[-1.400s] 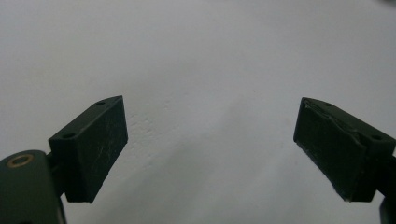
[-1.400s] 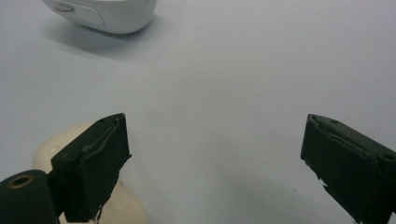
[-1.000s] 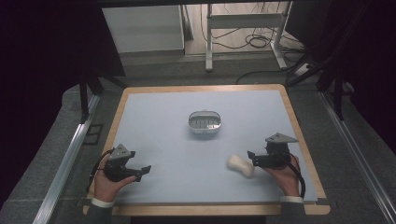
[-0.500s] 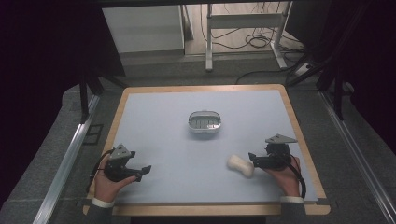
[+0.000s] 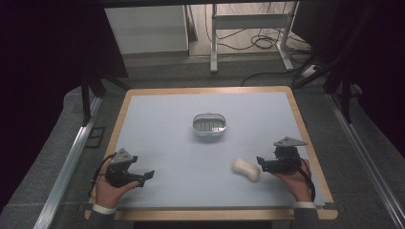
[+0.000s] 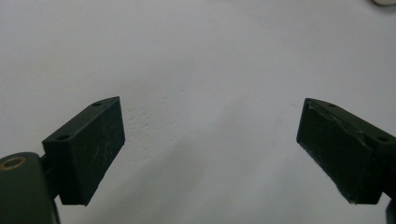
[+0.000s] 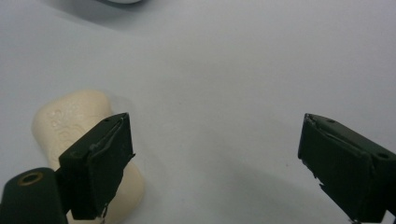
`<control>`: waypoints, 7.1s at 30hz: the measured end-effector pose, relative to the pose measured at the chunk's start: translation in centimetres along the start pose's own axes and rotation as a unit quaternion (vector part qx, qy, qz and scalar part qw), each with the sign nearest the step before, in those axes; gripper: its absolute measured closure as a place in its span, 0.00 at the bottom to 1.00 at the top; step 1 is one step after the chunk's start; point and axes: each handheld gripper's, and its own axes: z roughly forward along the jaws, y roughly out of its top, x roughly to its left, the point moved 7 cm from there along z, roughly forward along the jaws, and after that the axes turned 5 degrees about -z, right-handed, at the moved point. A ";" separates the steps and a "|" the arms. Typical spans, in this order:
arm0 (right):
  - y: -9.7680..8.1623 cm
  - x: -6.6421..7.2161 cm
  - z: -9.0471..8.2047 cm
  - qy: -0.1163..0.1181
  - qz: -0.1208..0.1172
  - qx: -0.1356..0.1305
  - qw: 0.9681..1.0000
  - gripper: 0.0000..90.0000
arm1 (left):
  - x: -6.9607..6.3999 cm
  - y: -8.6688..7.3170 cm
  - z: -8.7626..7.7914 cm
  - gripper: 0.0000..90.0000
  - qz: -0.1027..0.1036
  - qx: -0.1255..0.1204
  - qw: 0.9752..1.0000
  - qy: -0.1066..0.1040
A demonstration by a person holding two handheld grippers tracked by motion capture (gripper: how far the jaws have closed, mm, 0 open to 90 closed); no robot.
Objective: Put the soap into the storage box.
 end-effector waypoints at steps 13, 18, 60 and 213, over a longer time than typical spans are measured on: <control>1.3 0.8 0.0 0.021 -0.015 0.027 0.999 0.18 | 0.0 -0.1 -0.1 0.09 0.002 0.001 1.000 -0.003; 2.2 1.2 -0.4 0.031 -0.012 0.033 0.999 0.19 | 0.0 -0.2 0.1 0.09 0.002 0.008 1.000 0.001; 2.8 7.4 1.9 0.114 -0.148 0.213 0.959 0.34 | -0.5 -0.2 0.6 0.09 0.006 0.015 1.000 -0.019; 16.3 7.3 8.5 0.105 -0.227 0.170 0.953 0.55 | -0.2 -0.4 1.0 0.09 0.021 0.025 0.999 -0.015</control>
